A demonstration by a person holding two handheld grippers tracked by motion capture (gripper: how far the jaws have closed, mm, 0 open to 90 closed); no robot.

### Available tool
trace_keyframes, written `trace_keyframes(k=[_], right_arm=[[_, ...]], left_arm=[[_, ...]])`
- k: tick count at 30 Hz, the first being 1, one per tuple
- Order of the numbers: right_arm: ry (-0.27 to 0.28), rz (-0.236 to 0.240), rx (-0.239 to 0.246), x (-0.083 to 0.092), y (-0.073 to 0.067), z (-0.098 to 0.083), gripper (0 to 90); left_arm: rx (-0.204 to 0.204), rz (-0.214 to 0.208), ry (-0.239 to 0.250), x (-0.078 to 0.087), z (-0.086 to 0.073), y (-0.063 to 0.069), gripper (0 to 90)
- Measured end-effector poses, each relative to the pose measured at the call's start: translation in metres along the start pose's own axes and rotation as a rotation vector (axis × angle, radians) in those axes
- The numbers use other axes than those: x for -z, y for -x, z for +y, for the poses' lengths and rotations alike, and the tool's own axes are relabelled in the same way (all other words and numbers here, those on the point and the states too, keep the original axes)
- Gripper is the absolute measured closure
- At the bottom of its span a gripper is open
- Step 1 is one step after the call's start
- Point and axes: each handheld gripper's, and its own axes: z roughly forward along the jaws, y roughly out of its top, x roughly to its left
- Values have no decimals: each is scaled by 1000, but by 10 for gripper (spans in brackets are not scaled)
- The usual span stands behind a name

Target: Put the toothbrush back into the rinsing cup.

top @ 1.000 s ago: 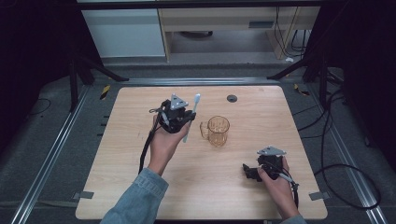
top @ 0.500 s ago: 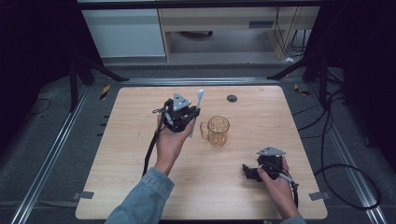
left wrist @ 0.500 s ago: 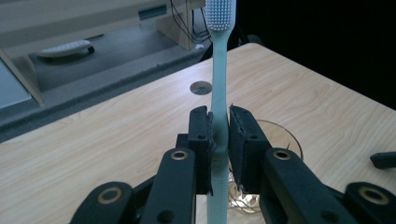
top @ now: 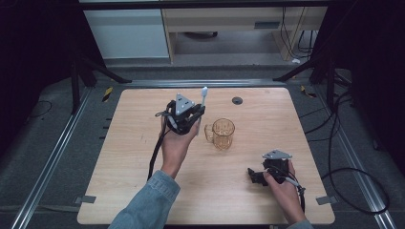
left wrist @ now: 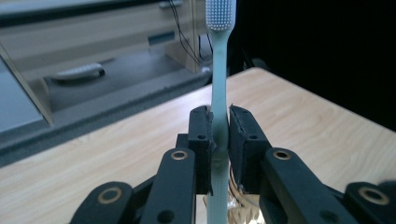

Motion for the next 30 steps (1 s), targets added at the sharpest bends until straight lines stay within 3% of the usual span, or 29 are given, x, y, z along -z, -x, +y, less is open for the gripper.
trace_keyframes(k=[5, 12, 19, 24, 30], right_arm=[[0, 0, 0, 0, 0, 0, 5], [0, 1, 4, 0, 0, 0, 5], [0, 10, 9, 0, -1, 0, 5], [1, 10, 12, 0, 0, 0, 5], [-1, 13, 10, 0, -1, 0, 5]], left_arm=[[5, 0, 38, -3, 3, 2, 789], [5, -3, 45, -8, 4, 5, 788], [42, -3, 99, -13, -2, 6, 789], [-4, 8, 126, -11, 0, 11, 788], [4, 12, 143, -13, -3, 10, 788]])
